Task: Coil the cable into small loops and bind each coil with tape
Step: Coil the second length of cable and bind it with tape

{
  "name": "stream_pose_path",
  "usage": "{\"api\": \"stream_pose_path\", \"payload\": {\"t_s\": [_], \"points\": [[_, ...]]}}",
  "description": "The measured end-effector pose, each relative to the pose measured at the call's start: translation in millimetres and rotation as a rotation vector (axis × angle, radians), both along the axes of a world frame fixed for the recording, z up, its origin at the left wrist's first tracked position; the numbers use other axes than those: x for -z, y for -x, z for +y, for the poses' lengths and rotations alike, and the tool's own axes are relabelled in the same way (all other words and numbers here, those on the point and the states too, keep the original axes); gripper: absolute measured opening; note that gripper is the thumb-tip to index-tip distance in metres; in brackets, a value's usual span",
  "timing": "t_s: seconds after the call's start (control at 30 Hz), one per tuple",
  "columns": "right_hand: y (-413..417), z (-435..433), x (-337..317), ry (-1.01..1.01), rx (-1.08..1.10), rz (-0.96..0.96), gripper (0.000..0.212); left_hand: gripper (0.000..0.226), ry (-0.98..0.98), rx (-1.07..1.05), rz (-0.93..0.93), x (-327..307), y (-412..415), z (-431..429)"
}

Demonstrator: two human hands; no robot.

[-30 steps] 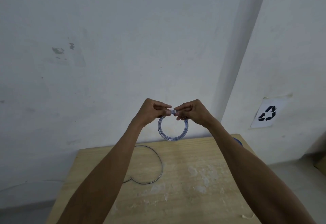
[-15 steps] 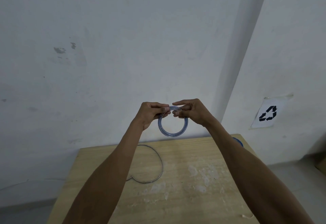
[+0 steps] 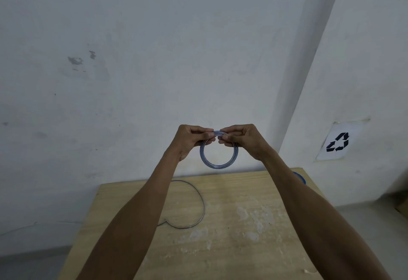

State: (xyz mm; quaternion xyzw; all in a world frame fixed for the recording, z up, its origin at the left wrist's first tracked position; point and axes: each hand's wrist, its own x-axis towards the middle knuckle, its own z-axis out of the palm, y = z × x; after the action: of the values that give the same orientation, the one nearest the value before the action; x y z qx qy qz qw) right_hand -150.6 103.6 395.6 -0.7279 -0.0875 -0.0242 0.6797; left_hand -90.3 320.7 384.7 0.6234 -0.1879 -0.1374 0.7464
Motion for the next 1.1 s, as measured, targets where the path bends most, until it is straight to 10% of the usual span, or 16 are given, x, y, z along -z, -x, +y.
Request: {"api": "stream_pose_path", "payload": {"t_s": [1.1], "points": [[-10.6,0.4,2.1,0.076,0.055,-0.034,0.023,0.024,0.011,-0.008,0.027,8.5,-8.3,-1.3]]}}
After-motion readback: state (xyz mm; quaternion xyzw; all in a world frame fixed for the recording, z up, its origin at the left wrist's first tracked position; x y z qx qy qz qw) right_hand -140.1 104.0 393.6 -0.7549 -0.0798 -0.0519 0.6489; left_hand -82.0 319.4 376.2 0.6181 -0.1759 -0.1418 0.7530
